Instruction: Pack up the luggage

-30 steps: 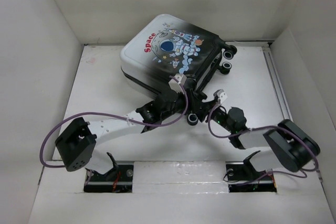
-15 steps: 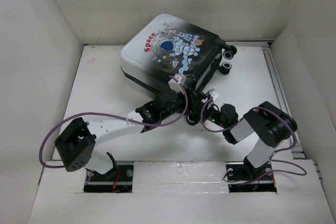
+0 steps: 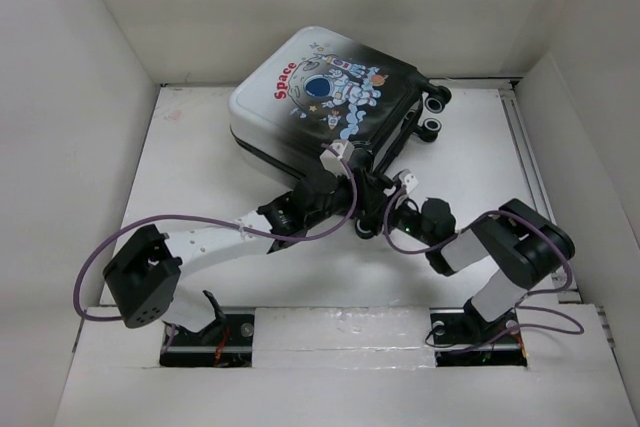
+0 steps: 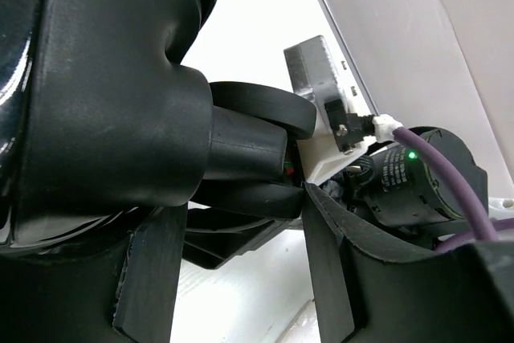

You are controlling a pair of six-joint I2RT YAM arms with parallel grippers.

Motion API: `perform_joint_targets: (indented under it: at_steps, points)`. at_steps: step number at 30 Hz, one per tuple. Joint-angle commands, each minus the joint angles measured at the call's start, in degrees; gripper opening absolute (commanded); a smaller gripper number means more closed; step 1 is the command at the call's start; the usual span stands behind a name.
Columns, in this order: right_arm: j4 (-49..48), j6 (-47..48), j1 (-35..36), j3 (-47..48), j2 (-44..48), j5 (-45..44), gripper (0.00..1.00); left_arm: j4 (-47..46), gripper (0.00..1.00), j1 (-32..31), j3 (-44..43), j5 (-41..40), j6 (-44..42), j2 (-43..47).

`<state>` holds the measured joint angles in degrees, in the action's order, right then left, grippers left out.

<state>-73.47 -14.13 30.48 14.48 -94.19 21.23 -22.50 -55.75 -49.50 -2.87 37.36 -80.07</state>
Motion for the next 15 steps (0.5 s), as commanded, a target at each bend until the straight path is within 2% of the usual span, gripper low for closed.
perform_joint_targets:
  at_steps: [1, 5, 10, 13, 15]
  points:
    - [-30.4, 0.1, 0.6, 2.0, 3.7, -1.5, 0.51, -12.9, 0.0, 0.4, -2.5, 0.6, -0.5, 5.5]
    - [-30.4, 0.6, 1.7, -0.2, 8.7, -3.9, 0.51, -12.9, 0.0, 0.4, -2.0, 0.1, -0.5, 5.5]
    - [-26.7, 2.4, 1.7, -0.2, 9.9, -5.2, 0.54, -12.9, 0.0, 0.4, -2.0, 0.1, 0.1, 5.5]
    - [-26.7, 2.4, 1.7, 2.7, 5.9, -4.2, 0.54, -12.9, 0.0, 0.4, -2.0, 0.1, 0.1, 5.5]
    - [-30.1, 0.7, 2.2, 2.7, 2.6, -4.2, 0.5, -12.9, 0.0, 0.4, -2.0, 0.1, 0.1, 6.0]
